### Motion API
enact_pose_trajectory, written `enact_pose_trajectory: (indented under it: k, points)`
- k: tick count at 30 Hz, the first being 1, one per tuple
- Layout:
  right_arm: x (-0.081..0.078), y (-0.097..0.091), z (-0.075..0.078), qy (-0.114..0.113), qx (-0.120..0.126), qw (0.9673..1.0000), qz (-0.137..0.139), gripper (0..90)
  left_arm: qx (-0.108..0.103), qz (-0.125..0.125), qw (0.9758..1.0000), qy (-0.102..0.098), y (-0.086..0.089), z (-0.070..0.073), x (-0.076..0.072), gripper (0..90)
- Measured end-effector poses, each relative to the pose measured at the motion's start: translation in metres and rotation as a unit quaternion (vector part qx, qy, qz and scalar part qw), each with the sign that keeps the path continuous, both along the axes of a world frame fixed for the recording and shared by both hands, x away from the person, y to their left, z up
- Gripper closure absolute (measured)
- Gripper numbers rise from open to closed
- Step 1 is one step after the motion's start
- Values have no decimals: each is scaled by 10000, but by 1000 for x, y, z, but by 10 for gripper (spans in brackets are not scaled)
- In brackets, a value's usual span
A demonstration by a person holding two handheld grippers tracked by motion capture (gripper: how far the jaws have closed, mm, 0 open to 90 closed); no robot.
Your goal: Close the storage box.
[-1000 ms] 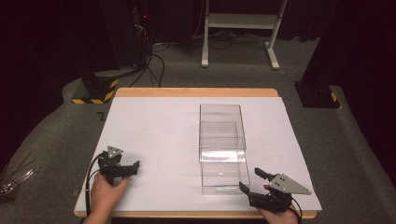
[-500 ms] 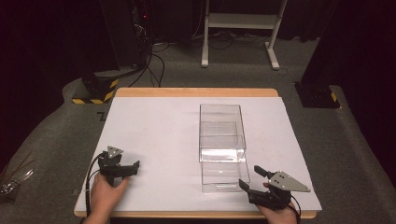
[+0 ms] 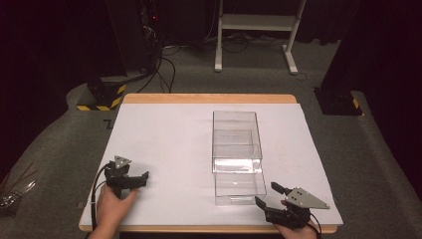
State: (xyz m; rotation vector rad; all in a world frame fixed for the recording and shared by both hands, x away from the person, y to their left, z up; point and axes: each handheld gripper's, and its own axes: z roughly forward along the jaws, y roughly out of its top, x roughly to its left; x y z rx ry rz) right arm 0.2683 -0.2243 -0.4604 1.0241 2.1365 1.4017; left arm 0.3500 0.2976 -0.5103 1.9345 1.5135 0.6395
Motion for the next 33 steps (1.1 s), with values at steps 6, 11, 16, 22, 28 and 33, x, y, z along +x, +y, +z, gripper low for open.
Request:
enact_pose_trajectory:
  k: [6, 11, 16, 22, 28, 33]
  points:
    - [4, 2, -3, 33, -55, 10000, -35, 237, 8, -5, 10000, -1, 0, 0, 0, 5]
    - [9, 7, -3, 2, -53, 10000, -25, 237, 9, 1, 10000, -4, 0, 0, 0, 5]
    - [15, 11, -4, -8, -59, 10000, -57, 236, 16, 3, 10000, -11, 0, 0, 0, 6]
    - [22, 13, -4, -15, -67, 9999, -84, 236, 17, 7, 10000, -17, 0, 0, 0, 6]
    - [32, 15, -5, -8, -48, 9999, -139, 231, 19, 7, 10000, -18, 0, 0, 0, 6]
    - [39, 17, -5, 16, -75, 9998, -194, 230, 18, 6, 10000, -18, 0, 0, 0, 6]
